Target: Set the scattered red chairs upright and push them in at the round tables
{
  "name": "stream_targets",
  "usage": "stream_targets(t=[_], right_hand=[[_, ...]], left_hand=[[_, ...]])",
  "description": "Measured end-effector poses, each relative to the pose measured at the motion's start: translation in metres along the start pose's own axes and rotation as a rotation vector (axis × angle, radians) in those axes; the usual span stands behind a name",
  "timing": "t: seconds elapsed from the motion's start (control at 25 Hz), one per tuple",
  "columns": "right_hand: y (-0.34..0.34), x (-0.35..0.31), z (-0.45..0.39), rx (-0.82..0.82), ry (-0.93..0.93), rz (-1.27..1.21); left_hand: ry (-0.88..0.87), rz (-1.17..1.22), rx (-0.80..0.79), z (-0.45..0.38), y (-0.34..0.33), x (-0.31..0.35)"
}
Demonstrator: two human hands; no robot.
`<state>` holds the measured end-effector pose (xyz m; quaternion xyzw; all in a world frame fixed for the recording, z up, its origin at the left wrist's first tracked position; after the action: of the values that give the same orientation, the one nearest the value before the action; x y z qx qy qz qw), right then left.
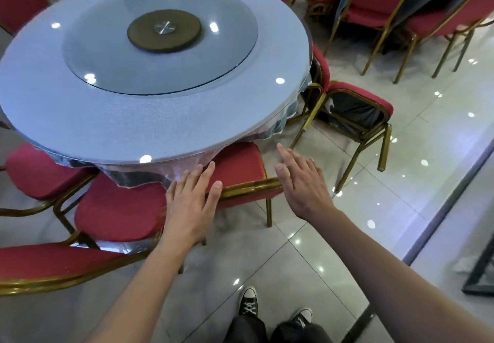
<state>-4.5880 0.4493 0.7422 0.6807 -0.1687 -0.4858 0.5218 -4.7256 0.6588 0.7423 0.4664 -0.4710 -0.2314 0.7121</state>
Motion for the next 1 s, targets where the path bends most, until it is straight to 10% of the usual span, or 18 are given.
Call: stream_targets(t=[1.0], right_hand=[[0.223, 0.354, 0.071, 0.256, -0.418, -0.038]], left_hand=[[-0.526, -0.086, -0.180, -0.078, -0.153, 0.427]])
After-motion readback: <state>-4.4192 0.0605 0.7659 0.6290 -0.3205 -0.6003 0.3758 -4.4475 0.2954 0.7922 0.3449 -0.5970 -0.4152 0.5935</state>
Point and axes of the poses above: each hand's wrist, its own z-axis away from the middle knuckle, its own y-axis out of the back of the hand, x = y × z, the point moved 9 cm from there along -z, towards the middle knuckle, and after that the axes turned 2 degrees about y, right-handed, at the moved point
